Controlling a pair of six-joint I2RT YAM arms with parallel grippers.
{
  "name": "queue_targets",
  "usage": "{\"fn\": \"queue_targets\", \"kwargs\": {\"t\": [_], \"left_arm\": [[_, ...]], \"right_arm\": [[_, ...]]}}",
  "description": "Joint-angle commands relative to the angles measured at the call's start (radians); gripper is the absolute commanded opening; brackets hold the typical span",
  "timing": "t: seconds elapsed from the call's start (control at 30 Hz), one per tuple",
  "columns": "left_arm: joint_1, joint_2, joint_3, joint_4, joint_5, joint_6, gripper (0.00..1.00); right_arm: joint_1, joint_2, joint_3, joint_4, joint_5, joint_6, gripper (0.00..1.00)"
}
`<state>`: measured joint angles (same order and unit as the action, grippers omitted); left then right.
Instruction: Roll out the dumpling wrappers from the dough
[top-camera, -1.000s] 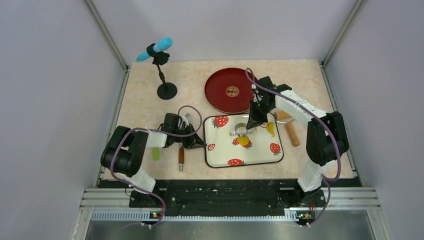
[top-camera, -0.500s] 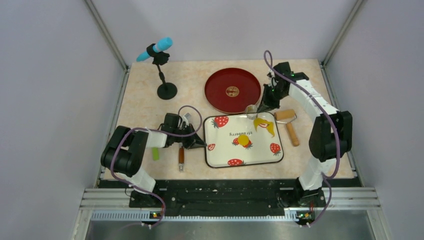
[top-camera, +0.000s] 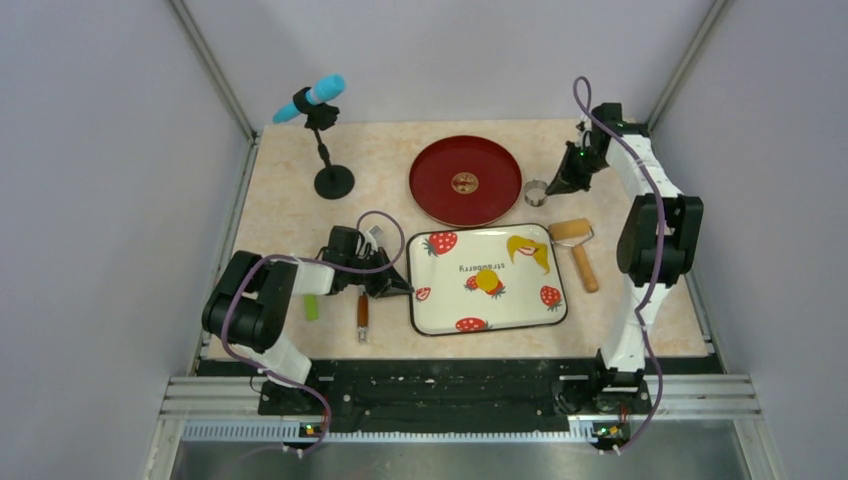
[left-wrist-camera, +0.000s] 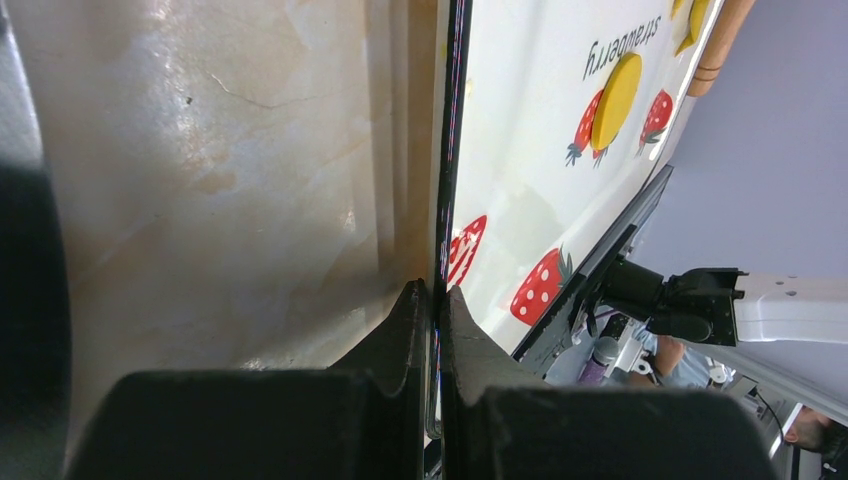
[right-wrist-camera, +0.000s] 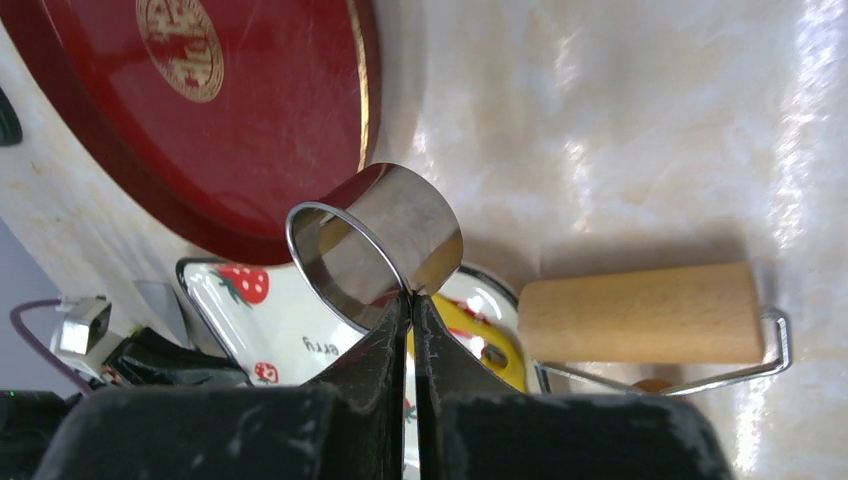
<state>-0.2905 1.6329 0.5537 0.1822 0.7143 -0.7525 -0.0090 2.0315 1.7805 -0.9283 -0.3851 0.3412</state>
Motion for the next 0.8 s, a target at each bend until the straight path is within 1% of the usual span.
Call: {"fn": "queue_targets", "kwargs": {"t": [0.0, 0.23, 0.3, 0.33, 0.4, 0.53, 0.63, 0.77], "left_arm": [[-0.011, 0.039, 0.001, -0.018, -0.052, 0.034, 0.0], [-0.012, 0.039, 0.001, -0.018, -0.053, 0.033, 0.0], [-0.012, 0.039, 0.001, -0.017, -0.052, 0.032, 0.0], [-0.012, 0.038, 0.001, -0.017, -0.052, 0.032, 0.0], [-0.012, 0.039, 0.002, -0.018, -0.052, 0.033, 0.0], [-0.012, 0.038, 0.003, -0.022, -0.054, 0.034, 0.0], [-0.014, 0.034, 0.004, -0.025, -0.058, 0.036, 0.0], [-0.038, 0.033, 0.031, -0.058, -0.084, 0.048, 0.0]], "right_arm": [[-0.044, 0.065, 0.101, -0.004, -0.027, -0.006, 0.0], [-0.069, 0.139, 0.11, -0.003, 0.007, -0.018, 0.0], [-0.071, 0.144, 0.107, -0.002, 0.018, -0.026, 0.05], [-0.072, 0.145, 0.105, -0.003, 0.022, -0.028, 0.08], [-0.072, 0.14, 0.099, -0.003, 0.032, -0.033, 0.25], [-0.072, 0.113, 0.082, 0.0, 0.045, -0.044, 0.5], [-0.072, 0.069, 0.05, 0.001, 0.045, -0.058, 0.6], [-0.072, -0.051, -0.084, 0.043, 0.041, -0.075, 0.71]]}}
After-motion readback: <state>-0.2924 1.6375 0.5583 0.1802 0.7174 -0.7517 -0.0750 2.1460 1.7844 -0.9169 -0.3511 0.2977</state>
